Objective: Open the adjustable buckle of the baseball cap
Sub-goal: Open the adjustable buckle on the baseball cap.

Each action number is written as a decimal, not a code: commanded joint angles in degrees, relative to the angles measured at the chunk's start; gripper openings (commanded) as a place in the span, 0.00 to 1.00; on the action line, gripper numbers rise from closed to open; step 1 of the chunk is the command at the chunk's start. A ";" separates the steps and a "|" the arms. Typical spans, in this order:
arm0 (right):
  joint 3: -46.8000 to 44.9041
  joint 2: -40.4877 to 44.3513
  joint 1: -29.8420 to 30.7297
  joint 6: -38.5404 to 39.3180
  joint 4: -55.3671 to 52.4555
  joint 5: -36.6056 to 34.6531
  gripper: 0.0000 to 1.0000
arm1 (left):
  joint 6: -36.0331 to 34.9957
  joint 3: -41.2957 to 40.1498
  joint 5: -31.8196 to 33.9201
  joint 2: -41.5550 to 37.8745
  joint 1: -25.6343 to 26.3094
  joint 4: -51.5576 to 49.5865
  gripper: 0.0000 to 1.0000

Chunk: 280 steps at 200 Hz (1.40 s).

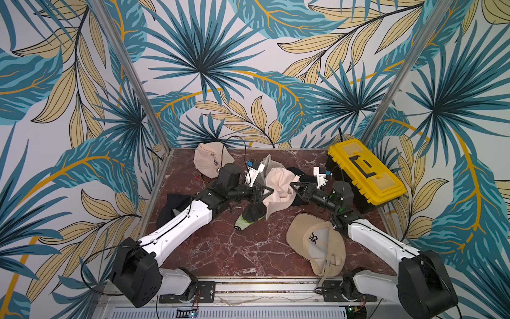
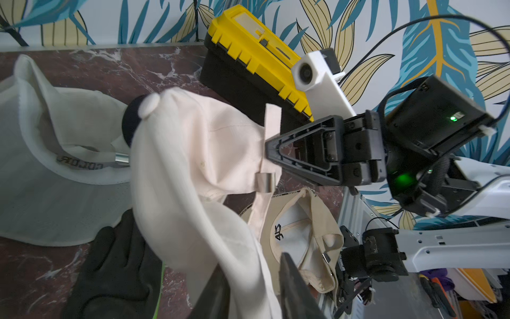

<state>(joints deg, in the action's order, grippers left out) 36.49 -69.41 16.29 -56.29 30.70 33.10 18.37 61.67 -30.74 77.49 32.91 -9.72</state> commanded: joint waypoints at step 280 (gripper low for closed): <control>52.28 -21.70 1.61 96.86 -86.56 30.58 0.00 | -48.71 1.68 0.20 -4.65 1.61 3.66 0.72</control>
<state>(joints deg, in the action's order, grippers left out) 88.88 -91.42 16.78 35.03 -54.15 60.97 -30.33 61.06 -26.37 71.85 34.46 -6.63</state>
